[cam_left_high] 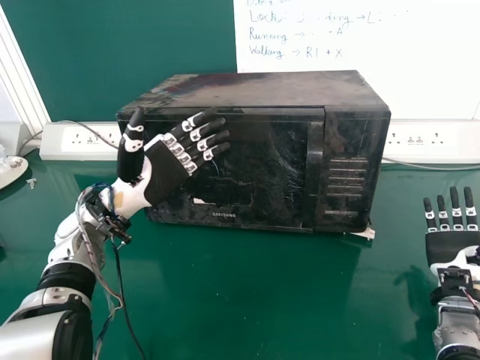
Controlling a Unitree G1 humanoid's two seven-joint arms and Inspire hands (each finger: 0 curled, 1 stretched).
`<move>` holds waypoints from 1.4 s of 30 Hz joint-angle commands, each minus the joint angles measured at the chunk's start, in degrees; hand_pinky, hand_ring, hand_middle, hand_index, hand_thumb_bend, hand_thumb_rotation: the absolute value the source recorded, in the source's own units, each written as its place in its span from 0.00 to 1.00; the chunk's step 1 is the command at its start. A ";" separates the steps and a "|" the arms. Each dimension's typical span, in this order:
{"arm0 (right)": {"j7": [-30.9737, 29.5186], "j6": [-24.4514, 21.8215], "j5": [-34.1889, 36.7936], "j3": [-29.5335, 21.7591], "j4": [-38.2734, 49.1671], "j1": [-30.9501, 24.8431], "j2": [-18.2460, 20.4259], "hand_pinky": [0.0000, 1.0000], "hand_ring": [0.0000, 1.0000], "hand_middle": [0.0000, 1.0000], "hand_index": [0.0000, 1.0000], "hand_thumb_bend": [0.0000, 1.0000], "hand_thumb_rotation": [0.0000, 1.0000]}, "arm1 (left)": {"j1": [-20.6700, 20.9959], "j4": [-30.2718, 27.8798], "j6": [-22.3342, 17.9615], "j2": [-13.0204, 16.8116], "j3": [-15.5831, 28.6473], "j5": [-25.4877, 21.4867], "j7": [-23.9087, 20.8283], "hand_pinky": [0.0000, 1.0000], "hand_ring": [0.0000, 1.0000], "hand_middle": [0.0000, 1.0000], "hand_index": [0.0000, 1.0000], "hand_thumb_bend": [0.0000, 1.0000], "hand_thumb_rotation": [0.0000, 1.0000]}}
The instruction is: Open the door of oven
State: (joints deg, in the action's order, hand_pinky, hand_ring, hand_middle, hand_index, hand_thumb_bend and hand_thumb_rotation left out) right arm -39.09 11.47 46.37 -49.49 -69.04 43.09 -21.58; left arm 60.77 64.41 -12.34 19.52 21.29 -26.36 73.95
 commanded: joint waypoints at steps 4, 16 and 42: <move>-0.42 0.07 -0.02 -0.01 -0.61 0.45 -0.19 1.00 1.00 1.00 0.96 1.00 0.89 | 2.56 2.57 0.34 -0.74 -0.76 1.49 0.43 0.55 0.78 0.88 0.81 0.94 0.76; -0.89 -0.32 0.31 -0.18 -0.54 0.43 -0.17 0.99 1.00 1.00 0.98 1.00 0.89 | 2.31 2.78 -2.37 -3.17 -1.12 4.04 -4.62 0.59 0.84 0.92 0.82 0.92 0.88; -0.42 -0.27 0.22 -0.15 -0.72 0.51 -0.22 1.00 1.00 1.00 0.97 1.00 0.89 | 2.36 3.01 -1.05 -5.17 -3.09 7.38 -11.16 0.63 0.88 0.95 0.87 0.89 0.90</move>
State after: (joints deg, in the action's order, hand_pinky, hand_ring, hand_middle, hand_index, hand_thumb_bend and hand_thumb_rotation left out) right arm -39.66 11.15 46.48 -49.45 -69.46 43.10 -21.61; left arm 62.43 67.58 -13.69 14.70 18.85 -19.12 63.26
